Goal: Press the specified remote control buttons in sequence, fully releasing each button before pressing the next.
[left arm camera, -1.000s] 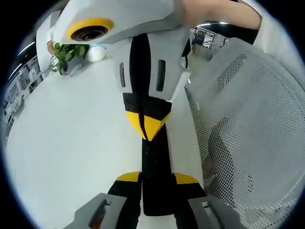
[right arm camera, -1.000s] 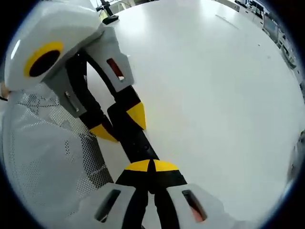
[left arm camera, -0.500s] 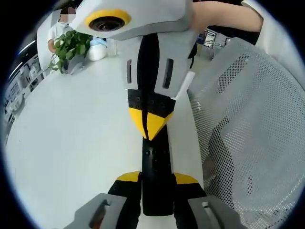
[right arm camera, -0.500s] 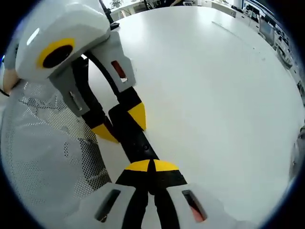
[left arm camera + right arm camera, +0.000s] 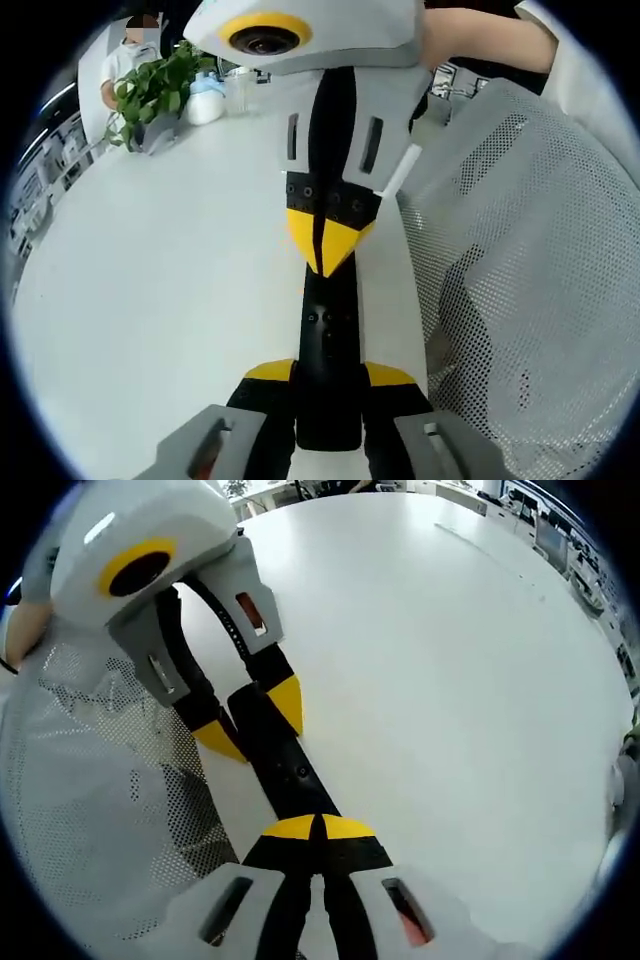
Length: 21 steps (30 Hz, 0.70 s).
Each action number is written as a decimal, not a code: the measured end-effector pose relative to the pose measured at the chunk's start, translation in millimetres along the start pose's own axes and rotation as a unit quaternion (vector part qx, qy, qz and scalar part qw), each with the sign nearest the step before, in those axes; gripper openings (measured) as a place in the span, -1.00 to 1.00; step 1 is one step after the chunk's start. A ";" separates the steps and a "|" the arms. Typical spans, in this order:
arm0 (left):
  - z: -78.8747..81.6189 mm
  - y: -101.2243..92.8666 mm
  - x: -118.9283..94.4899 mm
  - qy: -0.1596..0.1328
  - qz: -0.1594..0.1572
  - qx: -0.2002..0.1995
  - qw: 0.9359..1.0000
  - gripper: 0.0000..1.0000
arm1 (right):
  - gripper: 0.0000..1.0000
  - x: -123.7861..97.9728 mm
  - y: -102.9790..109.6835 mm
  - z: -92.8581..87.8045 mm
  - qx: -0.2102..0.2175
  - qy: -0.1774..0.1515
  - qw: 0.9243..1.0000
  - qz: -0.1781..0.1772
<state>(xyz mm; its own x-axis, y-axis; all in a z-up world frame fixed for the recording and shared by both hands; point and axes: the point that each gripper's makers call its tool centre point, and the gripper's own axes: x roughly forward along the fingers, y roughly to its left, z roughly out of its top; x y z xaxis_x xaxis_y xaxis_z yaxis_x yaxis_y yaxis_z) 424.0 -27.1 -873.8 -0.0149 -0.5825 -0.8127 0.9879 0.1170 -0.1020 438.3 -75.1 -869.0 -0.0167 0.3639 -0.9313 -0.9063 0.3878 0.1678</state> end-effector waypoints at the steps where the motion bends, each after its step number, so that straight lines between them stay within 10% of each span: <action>1: 0.0 0.0 0.0 0.000 0.000 0.000 1.000 -0.52 | -1.00 0.3 0.3 0.6 0.000 0.002 1.000 -0.003; 8: 0.1 -0.3 0.0 0.000 0.000 0.004 1.000 -0.52 | -1.00 2.2 1.3 1.6 -0.056 0.057 0.996 -0.026; 21: 0.7 -0.8 0.6 -0.001 0.000 0.004 1.000 -0.52 | -1.00 2.4 1.6 -0.7 -0.068 0.062 0.995 -0.031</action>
<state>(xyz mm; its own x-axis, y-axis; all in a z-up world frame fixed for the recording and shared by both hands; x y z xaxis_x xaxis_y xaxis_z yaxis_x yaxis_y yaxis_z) 423.3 -28.1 -873.8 -0.0148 -0.5834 -0.8121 0.9892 0.1099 -0.0969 436.5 -74.1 -871.2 -0.0027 0.2316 -0.9728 -0.9559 0.2850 0.0705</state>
